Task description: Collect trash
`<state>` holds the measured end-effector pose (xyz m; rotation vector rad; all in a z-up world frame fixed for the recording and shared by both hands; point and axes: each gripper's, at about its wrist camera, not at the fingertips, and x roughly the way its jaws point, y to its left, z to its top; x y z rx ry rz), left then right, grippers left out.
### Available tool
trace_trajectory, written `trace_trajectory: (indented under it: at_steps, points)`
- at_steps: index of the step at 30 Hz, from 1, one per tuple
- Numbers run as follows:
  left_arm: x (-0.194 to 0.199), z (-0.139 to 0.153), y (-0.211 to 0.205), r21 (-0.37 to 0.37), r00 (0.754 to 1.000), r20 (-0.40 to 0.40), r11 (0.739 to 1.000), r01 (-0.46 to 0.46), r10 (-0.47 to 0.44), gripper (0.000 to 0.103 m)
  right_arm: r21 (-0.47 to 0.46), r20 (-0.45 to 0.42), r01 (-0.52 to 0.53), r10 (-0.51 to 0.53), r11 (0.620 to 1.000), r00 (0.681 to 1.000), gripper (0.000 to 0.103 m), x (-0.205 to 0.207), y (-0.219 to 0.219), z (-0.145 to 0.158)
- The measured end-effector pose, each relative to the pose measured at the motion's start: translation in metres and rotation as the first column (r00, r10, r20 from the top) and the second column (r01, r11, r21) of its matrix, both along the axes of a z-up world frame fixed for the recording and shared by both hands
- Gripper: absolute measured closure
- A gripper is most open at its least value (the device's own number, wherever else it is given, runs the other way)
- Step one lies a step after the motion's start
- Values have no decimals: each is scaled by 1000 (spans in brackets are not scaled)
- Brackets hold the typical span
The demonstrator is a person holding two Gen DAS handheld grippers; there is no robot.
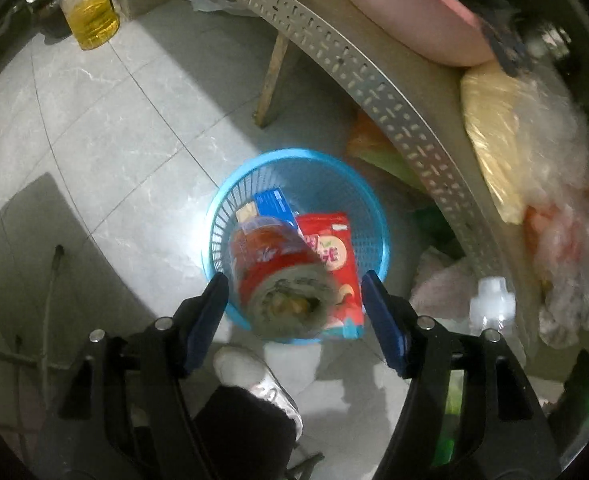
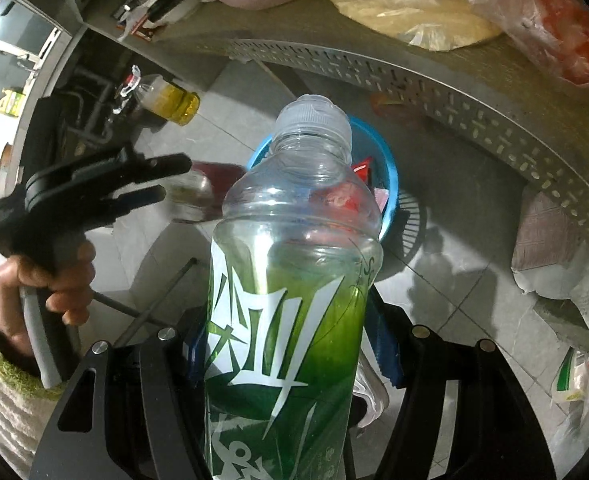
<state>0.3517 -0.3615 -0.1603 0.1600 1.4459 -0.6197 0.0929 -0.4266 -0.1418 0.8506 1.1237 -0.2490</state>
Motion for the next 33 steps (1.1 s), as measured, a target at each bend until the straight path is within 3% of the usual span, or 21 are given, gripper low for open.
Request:
trace_trajectory:
  at_steps: [5,12,16,18,22,26,33]
  points:
    - [1,14,11,-45,1000,16,999,-22,23,38,-11,-13,-22,22,1000,1000,39,16,-1,-2]
    - [-22,77,51,-115,991,132,993,28,-13,38,-59,-65,-103,99,993,993,39,72,-1,-18]
    - [-42,118,94,-151,978,208,988,29,3,33,-137,-113,-159,144,978,983,37,123,-1,-34]
    - [-53,134,116,-173,971,238,985,25,17,30,-185,-139,-179,155,966,978,26,144,-3,-46]
    - [-82,162,171,-213,950,301,977,-20,85,27,-239,-154,-188,154,952,976,26,166,-6,-60]
    - [-116,172,215,-227,924,357,972,-55,135,23,-278,-125,-150,119,949,985,26,159,-7,-49]
    - [-170,172,261,-248,890,408,963,-107,204,20,-322,-21,-94,92,942,995,26,94,11,5]
